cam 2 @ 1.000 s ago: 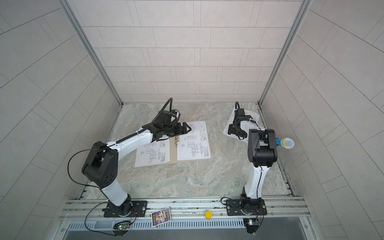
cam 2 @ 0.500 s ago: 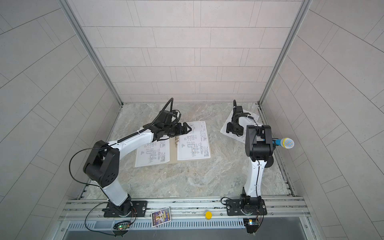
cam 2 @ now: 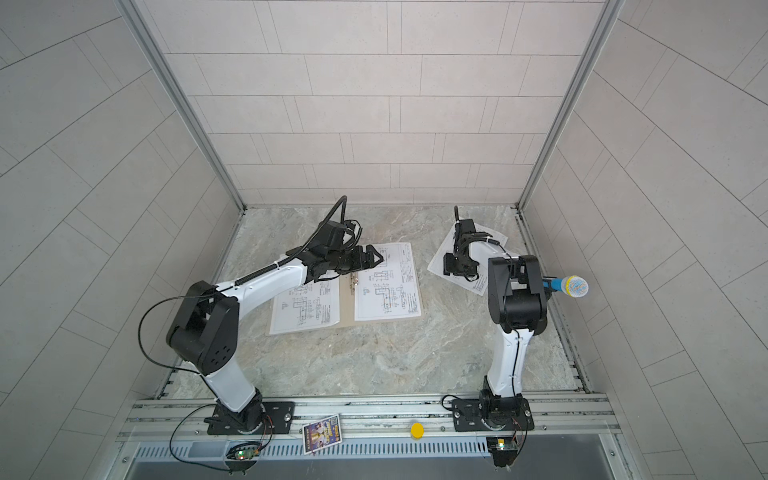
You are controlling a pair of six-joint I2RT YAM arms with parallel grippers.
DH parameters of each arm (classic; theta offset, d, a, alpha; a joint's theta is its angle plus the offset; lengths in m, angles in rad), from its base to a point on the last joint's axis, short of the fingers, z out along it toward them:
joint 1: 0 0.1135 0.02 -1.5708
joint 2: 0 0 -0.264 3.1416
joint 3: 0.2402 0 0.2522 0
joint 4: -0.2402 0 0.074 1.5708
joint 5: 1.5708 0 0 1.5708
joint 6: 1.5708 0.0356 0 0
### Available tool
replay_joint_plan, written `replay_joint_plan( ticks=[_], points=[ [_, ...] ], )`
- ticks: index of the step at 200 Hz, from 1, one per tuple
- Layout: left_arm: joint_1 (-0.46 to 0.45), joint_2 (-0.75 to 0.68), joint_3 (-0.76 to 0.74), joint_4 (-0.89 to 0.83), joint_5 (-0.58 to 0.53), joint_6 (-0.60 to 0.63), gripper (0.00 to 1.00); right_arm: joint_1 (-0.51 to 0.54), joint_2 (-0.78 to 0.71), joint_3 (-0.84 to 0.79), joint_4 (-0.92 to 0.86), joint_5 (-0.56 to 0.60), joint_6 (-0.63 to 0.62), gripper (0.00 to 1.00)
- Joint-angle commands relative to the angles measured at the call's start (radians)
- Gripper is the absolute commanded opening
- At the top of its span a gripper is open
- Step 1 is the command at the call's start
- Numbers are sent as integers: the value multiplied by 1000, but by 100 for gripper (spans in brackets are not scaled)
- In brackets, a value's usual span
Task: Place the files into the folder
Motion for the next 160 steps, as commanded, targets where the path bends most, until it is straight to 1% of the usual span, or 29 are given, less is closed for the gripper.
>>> replay_joint_plan(
  ticks=[1, 23, 47, 55, 64, 77, 109, 116, 131, 160],
  points=[
    [-5, -1, 6, 4, -8, 22, 91, 21, -19, -132, -91, -57, 1, 58],
    [-14, 22, 23, 5, -5, 26, 91, 26, -103, -216, -72, -63, 2, 57],
    [-39, 65, 66, -1, -3, 32, 91, 24, -188, -225, -96, -53, 3, 57],
    [-51, 82, 86, -5, -6, 38, 91, 24, -218, -216, -103, -43, 4, 60],
    [-67, 105, 111, -10, -12, 45, 91, 16, -249, -203, -103, -19, 13, 65],
    [-87, 147, 151, -15, -15, 48, 91, -10, -282, -186, -102, 22, 30, 71],
    [-140, 264, 283, -35, -12, 54, 91, -121, -343, -207, -35, 52, 74, 77],
    [-155, 293, 316, -46, -13, 59, 91, -145, -349, -215, -21, 48, 84, 78],
    [-182, 355, 393, -74, -17, 69, 91, -194, -349, -232, 6, 2, 95, 80],
    [-225, 462, 519, -131, -25, 80, 91, -242, -327, -265, 33, 19, 115, 81]
  ],
)
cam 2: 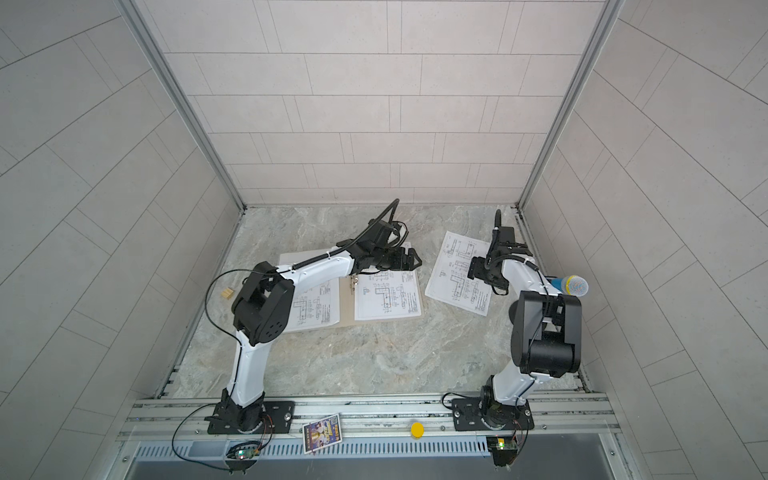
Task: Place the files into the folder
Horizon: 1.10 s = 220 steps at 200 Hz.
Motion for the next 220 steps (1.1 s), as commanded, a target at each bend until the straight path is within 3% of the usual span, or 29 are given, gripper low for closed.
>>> replay_joint_plan(
  ticks=[1, 32, 66, 85, 220],
  points=[
    [-33, 66, 84, -71, -13, 27, 91, -23, 13, -37, 22, 14, 30, 81],
    [-54, 105, 118, -73, -25, 25, 91, -71, 14, -90, 79, 26, 55, 83],
    [-65, 147, 167, -76, -25, 21, 91, -113, 52, -116, 123, -98, 75, 85],
    [-73, 179, 215, -86, -27, 21, 90, -114, 58, -129, 133, -110, 74, 87],
    [-88, 377, 438, -87, -26, -31, 86, -161, 128, -137, 196, -309, 107, 82]
  ],
)
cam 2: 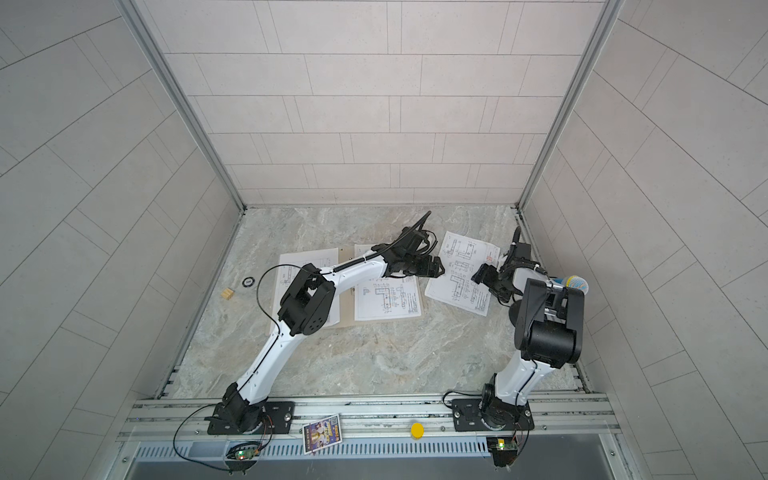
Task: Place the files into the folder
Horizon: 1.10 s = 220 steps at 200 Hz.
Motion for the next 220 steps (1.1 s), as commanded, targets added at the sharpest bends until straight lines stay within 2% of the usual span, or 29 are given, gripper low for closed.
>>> replay_joint_plan(
  ticks=[1, 38, 78, 129, 168, 182, 220],
  points=[
    [-7, 32, 51, -13, 7, -15, 86, -9, 37, -12, -23, -31, 12, 82],
    [-10, 81, 115, -24, 16, -25, 85, -11, 44, -12, -29, -22, 11, 80],
    [-9, 115, 159, -37, 36, -43, 79, -13, 53, -4, -38, -15, 8, 79],
    [-9, 102, 152, -33, 61, -44, 68, -17, 57, -1, -43, -9, 7, 78],
    [-5, 73, 87, 66, 102, -104, 61, -17, 62, 2, -48, -10, 6, 78],
    [-6, 60, 76, 74, 103, -107, 54, -17, 64, 2, -48, -15, 4, 78],
    [0, 29, 44, 110, 109, -128, 26, -17, 66, 1, -46, -24, 7, 77]
  ],
)
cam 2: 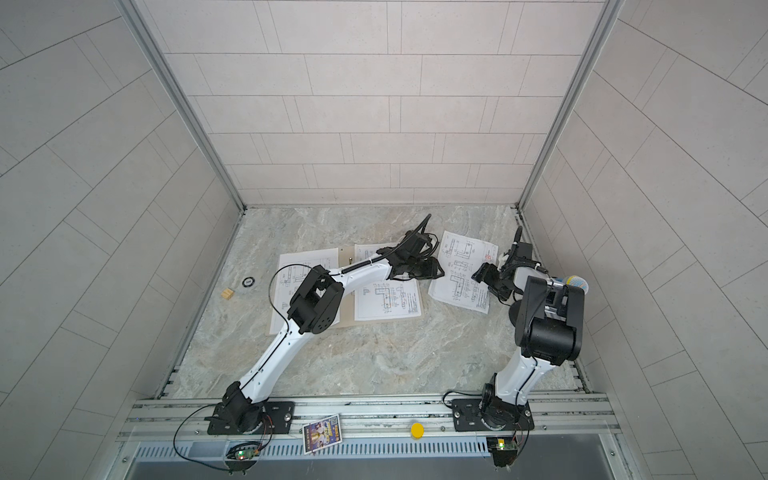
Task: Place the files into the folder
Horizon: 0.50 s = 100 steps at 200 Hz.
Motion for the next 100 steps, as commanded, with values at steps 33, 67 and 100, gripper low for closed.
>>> replay_joint_plan(
  ticks=[33, 67, 100],
  points=[
    [6, -122, -83, 96, 7, -20, 13, -2, 33, -12, -58, 3, 11, 77],
    [23, -219, -171, 159, 9, -25, 2, 11, 19, -8, -53, -14, 23, 76],
    [50, -354, -345, 249, -7, -65, 0, 66, -1, 7, -51, -32, 37, 77]
  ],
)
